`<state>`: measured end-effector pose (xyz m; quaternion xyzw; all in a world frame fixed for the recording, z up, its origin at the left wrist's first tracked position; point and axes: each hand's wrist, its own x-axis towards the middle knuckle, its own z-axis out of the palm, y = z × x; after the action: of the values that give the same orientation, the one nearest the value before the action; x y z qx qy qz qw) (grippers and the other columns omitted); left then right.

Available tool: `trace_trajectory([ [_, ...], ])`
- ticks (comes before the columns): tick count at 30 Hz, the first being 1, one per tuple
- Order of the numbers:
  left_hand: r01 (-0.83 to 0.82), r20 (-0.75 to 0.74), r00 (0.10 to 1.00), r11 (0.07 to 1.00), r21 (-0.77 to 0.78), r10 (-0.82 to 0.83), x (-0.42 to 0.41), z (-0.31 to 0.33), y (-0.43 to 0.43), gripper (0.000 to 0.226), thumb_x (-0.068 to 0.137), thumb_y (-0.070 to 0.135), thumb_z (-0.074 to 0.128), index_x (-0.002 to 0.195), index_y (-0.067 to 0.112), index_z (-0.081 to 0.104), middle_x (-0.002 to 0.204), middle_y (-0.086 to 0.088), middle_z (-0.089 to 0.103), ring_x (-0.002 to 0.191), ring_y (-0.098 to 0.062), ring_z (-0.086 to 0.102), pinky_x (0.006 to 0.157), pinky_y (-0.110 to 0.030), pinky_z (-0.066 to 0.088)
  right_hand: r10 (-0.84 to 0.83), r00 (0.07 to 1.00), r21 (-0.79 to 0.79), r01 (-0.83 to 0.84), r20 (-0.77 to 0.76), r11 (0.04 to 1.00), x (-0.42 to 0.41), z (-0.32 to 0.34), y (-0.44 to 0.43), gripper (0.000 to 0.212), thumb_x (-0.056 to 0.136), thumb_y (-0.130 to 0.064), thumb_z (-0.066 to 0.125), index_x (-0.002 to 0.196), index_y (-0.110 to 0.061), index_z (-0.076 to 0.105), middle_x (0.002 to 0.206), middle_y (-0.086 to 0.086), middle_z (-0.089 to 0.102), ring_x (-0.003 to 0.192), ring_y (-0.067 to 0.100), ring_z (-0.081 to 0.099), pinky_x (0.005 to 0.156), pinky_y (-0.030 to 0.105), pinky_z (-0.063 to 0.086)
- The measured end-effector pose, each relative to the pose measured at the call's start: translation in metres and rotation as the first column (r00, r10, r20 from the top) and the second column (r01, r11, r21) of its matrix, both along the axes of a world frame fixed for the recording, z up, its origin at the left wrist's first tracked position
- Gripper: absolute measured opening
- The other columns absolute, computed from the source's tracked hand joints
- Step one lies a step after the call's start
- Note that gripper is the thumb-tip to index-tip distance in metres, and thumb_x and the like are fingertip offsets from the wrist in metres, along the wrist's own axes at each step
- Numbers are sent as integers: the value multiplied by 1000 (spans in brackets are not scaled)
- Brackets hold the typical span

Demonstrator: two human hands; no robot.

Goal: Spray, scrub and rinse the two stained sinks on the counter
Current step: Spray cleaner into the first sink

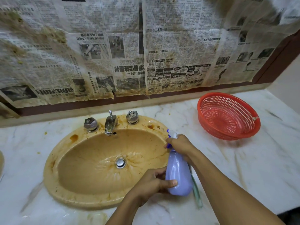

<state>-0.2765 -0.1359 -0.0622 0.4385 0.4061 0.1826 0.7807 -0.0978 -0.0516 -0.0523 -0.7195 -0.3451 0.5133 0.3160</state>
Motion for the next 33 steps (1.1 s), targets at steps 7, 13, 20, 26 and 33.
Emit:
trace_trajectory([
  [7,-75,62,995,996,-50,78,-19,2,17,42,89,2,76,130,8,70,127,-17,71,123,-37,65,106,-47,52,23,999,26,-24,43,999,-27,-1,23,19,92,-14,55,96,-31,60,68,8,69,59,15,61,63,25,50],
  [13,-65,9,998,998,-1,65,-38,15,26,37,90,5,75,126,16,74,120,-8,76,108,-21,72,91,-33,58,17,1000,-8,-17,-5,1000,-43,1,36,12,94,-14,60,87,-7,67,78,9,73,69,19,62,66,32,53],
  [20,-121,-46,991,992,29,123,-62,17,35,41,86,4,80,123,22,76,119,-9,75,104,-23,73,89,-41,60,4,1000,36,-5,18,999,-73,1,47,22,88,-18,61,69,-12,70,67,6,73,69,21,64,79,41,58],
  [26,-143,-69,987,988,60,147,-85,20,39,40,84,9,83,118,28,78,108,-1,76,96,-20,73,86,-40,60,49,996,87,-42,-77,995,-98,10,56,4,97,-17,62,98,-13,64,75,8,71,64,14,63,56,21,51],
  [33,-110,-81,990,987,114,120,-107,20,49,51,76,22,84,127,26,74,123,-15,70,92,-21,69,80,-40,56,-41,998,78,45,-53,996,-119,2,62,9,93,-18,59,90,-16,67,66,4,73,68,20,61,67,29,52],
])
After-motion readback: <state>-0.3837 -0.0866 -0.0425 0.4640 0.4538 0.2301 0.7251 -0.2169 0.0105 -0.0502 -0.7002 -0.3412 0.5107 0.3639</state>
